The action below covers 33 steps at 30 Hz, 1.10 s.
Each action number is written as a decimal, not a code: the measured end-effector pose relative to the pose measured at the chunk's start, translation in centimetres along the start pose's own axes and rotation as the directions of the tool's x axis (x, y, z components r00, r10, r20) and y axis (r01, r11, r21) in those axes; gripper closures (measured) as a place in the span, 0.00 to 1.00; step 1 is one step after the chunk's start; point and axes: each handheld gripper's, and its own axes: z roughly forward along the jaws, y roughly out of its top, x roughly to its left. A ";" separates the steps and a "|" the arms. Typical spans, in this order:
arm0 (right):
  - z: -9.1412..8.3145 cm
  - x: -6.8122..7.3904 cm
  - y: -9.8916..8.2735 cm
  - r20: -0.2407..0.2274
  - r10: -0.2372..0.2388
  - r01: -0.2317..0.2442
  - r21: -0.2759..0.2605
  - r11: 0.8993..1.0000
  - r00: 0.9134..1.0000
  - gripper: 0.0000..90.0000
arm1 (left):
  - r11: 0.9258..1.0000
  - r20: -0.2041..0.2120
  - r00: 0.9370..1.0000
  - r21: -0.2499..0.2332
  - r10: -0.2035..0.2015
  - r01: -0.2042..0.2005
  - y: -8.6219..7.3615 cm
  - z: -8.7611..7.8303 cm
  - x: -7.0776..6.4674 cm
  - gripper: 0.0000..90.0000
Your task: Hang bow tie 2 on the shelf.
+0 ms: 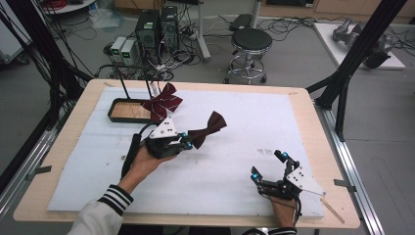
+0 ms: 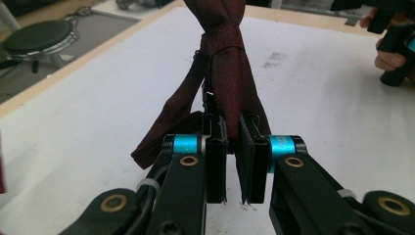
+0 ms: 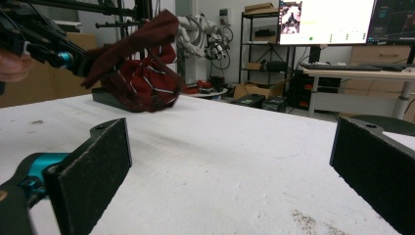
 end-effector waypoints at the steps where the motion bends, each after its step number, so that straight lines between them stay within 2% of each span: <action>1: 0.0 0.0 0.0 -0.003 -0.001 0.001 0.000 1.000 1.000 0.01 | 1.000 -0.010 1.000 -0.011 0.003 -0.003 0.0 -0.4 0.1 0.92; 8: 0.0 0.1 0.0 -0.004 0.002 -0.002 0.006 1.000 1.000 0.01 | 0.999 -0.057 0.998 -0.046 -0.020 0.018 -0.2 -1.9 1.2 0.92; 14: 0.0 0.0 0.0 -0.001 -0.006 0.006 0.002 1.000 1.000 0.01 | 0.995 -0.095 0.995 -0.101 -0.030 0.021 -0.1 -3.6 1.8 0.92; 19: 0.0 0.0 0.0 -0.003 -0.001 0.001 0.005 1.000 1.000 0.01 | 0.993 -0.114 0.993 -0.114 -0.033 0.020 0.0 -4.5 2.1 0.92; 24: 0.0 0.0 0.0 -0.002 -0.002 0.002 0.007 1.000 1.000 0.01 | 0.990 -0.148 0.988 -0.140 -0.046 0.025 0.1 -6.0 2.9 0.92; 33: 0.0 0.0 0.0 -0.003 -0.001 0.001 0.005 1.000 1.000 0.01 | 0.985 -0.180 0.982 -0.169 -0.062 0.032 0.0 -7.8 3.9 0.92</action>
